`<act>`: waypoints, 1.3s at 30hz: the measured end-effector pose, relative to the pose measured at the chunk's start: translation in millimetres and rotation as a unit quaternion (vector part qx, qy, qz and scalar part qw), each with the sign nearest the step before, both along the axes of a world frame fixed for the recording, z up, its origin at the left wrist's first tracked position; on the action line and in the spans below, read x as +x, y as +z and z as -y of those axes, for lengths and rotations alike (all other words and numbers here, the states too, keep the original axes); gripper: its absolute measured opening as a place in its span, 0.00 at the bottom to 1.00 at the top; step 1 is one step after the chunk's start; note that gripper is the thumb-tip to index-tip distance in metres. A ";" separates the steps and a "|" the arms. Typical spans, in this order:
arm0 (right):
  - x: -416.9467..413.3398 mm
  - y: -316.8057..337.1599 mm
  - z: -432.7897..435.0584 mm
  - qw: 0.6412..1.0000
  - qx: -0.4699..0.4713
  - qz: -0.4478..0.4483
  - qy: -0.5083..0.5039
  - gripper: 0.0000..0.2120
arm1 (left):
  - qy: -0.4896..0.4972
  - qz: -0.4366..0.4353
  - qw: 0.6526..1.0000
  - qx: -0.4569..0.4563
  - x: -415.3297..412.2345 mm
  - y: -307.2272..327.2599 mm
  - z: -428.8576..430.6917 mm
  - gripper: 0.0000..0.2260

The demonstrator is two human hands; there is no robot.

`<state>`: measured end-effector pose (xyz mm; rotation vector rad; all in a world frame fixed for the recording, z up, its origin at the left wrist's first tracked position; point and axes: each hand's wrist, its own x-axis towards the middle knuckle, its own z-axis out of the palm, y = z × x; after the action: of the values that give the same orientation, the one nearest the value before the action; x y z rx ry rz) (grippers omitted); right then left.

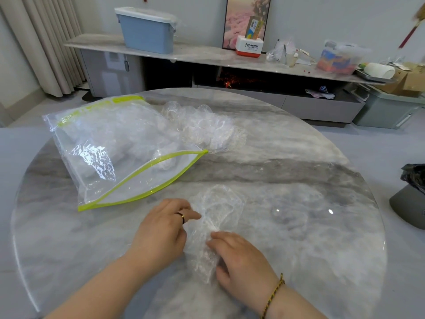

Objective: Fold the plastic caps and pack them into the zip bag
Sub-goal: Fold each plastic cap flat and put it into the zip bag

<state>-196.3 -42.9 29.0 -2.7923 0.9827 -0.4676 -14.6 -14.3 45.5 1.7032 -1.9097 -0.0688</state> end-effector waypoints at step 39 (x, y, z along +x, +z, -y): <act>15.0 -8.5 29.1 0.994 -0.038 0.074 -0.077 0.18 | 0.004 -0.105 0.990 0.092 -3.5 -12.4 10.4 0.18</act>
<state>-181.3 -72.0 20.5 -2.7111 1.1733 -0.7346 -18.1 -24.7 33.1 1.7455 -1.7852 -0.4180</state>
